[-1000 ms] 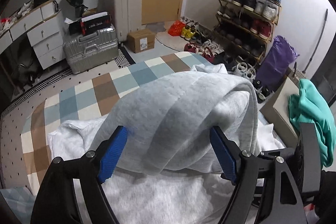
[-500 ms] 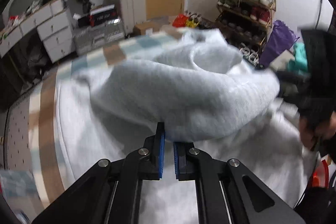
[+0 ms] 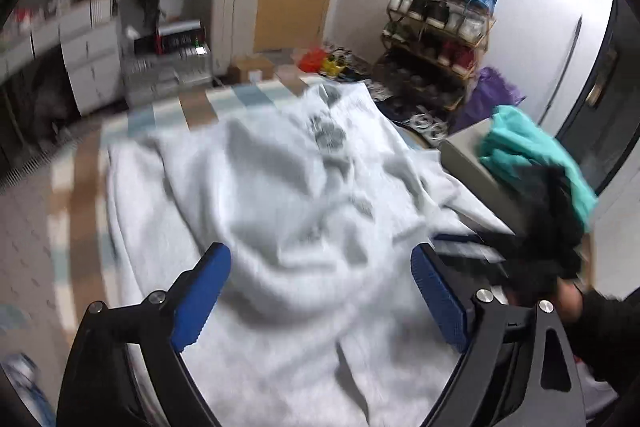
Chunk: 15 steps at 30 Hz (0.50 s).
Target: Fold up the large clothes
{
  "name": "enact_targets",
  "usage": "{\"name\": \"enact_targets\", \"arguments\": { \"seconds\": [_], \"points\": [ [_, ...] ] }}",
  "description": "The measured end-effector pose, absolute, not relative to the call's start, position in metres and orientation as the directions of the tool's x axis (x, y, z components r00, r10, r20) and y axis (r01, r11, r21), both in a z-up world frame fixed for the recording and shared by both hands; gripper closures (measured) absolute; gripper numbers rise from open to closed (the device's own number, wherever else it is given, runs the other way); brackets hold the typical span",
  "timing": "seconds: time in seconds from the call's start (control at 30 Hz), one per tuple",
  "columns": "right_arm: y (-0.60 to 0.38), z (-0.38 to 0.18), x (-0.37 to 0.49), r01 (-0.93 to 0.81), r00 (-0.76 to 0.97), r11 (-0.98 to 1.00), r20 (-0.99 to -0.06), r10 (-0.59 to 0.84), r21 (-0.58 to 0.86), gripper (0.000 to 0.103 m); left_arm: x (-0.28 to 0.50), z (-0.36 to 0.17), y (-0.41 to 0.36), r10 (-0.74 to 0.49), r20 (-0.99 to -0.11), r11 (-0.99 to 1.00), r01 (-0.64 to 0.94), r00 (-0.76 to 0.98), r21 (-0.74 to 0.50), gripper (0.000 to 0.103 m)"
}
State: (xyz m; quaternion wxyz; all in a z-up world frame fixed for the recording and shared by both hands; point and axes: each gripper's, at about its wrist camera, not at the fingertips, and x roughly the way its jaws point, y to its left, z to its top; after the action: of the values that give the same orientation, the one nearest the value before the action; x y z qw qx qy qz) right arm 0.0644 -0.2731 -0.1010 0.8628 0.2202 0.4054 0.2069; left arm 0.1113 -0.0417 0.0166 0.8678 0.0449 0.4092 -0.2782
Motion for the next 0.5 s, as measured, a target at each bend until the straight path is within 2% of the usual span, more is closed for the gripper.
{"name": "enact_targets", "arguments": {
  "seconds": [0.1, 0.2, 0.3, 0.33, 0.37, 0.4, 0.43, 0.5],
  "points": [
    [-0.276, -0.094, 0.041, -0.114, 0.602, 0.787, -0.588, 0.541, 0.606, 0.03, 0.143, 0.007, -0.099, -0.355, -0.812, 0.841, 0.538, 0.462, -0.062, 0.014],
    [-0.283, -0.088, 0.01, -0.048, 0.633, 0.785, -0.589, 0.502, 0.618, 0.028, 0.175, -0.029, -0.153, -0.183, -0.898, 0.818, 0.569, 0.399, 0.086, 0.014],
    [-0.288, -0.094, -0.022, -0.046, 0.679, 0.75, -0.53, 0.508, 0.66, 0.022, 0.196, -0.068, -0.18, -0.001, -0.932, 0.785, 0.577, 0.362, 0.224, 0.014],
    [-0.289, -0.097, -0.028, -0.041, 0.681, 0.747, -0.528, 0.507, 0.664, 0.022, 0.199, -0.08, -0.179, 0.045, -0.938, 0.773, 0.583, 0.344, 0.251, 0.02],
    [-0.29, -0.099, -0.029, -0.043, 0.666, 0.739, -0.532, 0.522, 0.672, 0.022, 0.209, -0.088, -0.182, 0.083, -0.94, 0.77, 0.577, 0.332, 0.272, 0.044],
    [-0.292, -0.098, -0.029, -0.057, 0.664, 0.724, -0.515, 0.542, 0.688, 0.022, 0.215, -0.09, -0.182, 0.09, -0.943, 0.777, 0.57, 0.321, 0.268, 0.063],
    [-0.296, -0.097, -0.029, -0.062, 0.68, 0.713, -0.493, 0.542, 0.698, 0.022, 0.222, -0.089, -0.179, 0.101, -0.944, 0.789, 0.552, 0.315, 0.269, 0.1],
    [-0.299, -0.092, -0.029, -0.058, 0.71, 0.726, -0.483, 0.513, 0.685, 0.022, 0.244, -0.079, -0.167, 0.053, -0.959, 0.852, 0.488, 0.278, 0.189, 0.103]
  ]
}}
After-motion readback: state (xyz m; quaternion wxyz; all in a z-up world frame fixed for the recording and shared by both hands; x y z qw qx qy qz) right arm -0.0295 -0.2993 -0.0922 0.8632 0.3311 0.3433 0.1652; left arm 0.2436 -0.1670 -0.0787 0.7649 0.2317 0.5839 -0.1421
